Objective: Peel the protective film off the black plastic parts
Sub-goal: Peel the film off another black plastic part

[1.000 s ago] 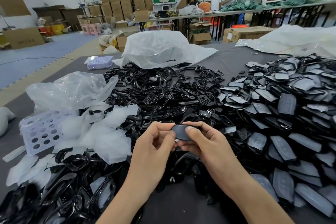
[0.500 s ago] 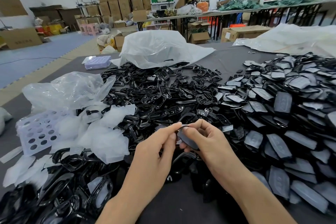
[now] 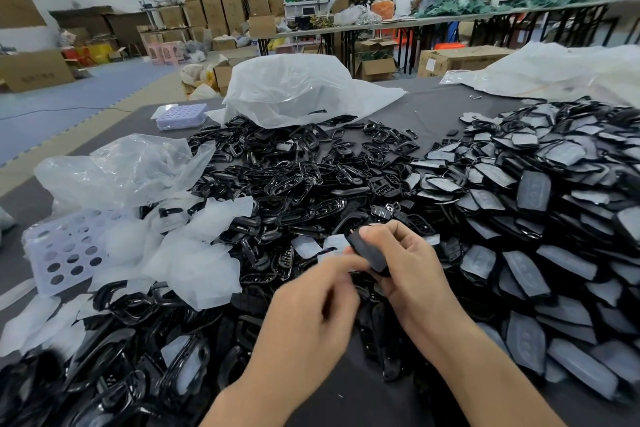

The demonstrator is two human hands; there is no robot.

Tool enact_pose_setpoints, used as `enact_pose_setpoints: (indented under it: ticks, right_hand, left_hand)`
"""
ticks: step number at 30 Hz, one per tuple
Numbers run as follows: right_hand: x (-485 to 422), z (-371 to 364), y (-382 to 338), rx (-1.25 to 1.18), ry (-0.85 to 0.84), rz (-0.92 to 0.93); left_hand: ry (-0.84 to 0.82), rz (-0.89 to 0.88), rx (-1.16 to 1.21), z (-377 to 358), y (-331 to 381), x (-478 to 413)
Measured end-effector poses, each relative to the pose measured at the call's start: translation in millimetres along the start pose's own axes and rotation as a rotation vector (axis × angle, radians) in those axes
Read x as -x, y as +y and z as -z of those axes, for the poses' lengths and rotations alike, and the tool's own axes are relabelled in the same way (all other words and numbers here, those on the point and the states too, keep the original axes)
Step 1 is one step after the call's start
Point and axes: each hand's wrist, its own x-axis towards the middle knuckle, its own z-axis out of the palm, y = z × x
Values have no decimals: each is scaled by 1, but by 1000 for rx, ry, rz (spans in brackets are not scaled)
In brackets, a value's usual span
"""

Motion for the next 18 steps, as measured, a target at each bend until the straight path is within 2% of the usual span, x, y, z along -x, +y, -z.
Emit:
enact_pose_setpoints:
  ticks: [2,5,11,15,18]
  right_hand:
    - [1,-2,1,-11,-19,-3]
    - [3,-5,4,24,-88,4]
    - [9,-5,5,291,-169,121]
    - [12,3,6,688,-210,200]
    - [14,8,2,890,-222,246]
  left_hand:
    - [100,178,148,1,-3,-4]
    - [110,349,330,3,-6,-9]
    - [160,410,265,7,-14,-15]
    - [140,462,275,13,-19,-17]
    - [94,482,278,15,-22,-16]
